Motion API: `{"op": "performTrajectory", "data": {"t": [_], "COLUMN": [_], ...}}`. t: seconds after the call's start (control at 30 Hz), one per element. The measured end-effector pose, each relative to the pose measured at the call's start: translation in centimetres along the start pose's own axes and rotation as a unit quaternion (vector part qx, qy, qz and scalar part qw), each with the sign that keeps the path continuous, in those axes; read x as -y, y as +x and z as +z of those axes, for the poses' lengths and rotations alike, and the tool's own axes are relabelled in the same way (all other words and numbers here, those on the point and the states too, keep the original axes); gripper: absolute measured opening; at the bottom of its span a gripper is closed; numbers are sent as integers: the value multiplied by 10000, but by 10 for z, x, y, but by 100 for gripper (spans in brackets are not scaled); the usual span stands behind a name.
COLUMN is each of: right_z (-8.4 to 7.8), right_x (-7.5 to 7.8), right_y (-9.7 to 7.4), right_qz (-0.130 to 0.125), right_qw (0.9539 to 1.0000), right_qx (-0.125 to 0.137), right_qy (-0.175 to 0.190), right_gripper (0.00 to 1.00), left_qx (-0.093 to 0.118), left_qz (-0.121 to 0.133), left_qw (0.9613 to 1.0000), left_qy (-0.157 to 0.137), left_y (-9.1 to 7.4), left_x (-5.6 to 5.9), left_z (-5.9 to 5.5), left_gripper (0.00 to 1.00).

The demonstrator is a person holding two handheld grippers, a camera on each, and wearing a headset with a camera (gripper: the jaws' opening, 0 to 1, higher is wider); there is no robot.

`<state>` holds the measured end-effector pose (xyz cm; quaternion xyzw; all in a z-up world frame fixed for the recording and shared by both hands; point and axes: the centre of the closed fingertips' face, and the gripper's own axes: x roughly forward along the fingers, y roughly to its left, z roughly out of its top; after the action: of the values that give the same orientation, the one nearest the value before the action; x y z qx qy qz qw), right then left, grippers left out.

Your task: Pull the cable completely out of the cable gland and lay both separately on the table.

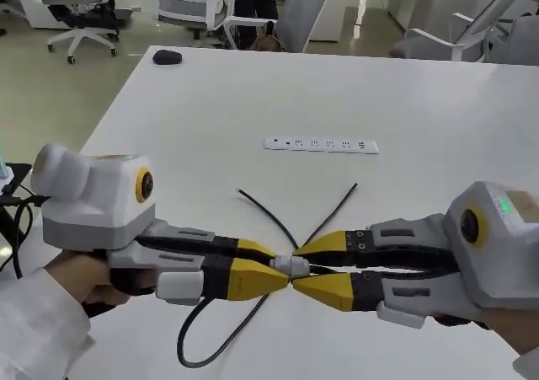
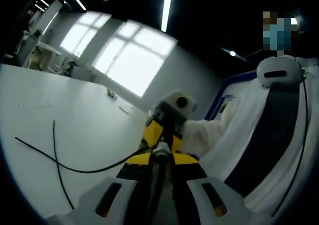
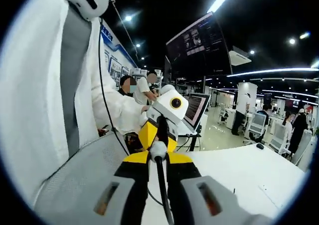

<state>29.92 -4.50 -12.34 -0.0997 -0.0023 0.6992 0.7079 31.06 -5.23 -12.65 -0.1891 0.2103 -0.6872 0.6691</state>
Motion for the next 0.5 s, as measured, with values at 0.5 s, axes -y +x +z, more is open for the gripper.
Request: {"op": "performTrajectory", "data": {"t": [0.5], "right_z": [-16], "right_x": [15], "right_y": [-6], "right_qz": [-223], "right_qw": [9935], "right_qx": [-82], "right_qy": [1117], "right_gripper": [16], "left_qx": [365], "left_qz": [399], "left_qw": [9938], "left_qy": [969], "left_y": [-6], "left_x": [-6], "left_z": [11], "left_gripper": [15]}}
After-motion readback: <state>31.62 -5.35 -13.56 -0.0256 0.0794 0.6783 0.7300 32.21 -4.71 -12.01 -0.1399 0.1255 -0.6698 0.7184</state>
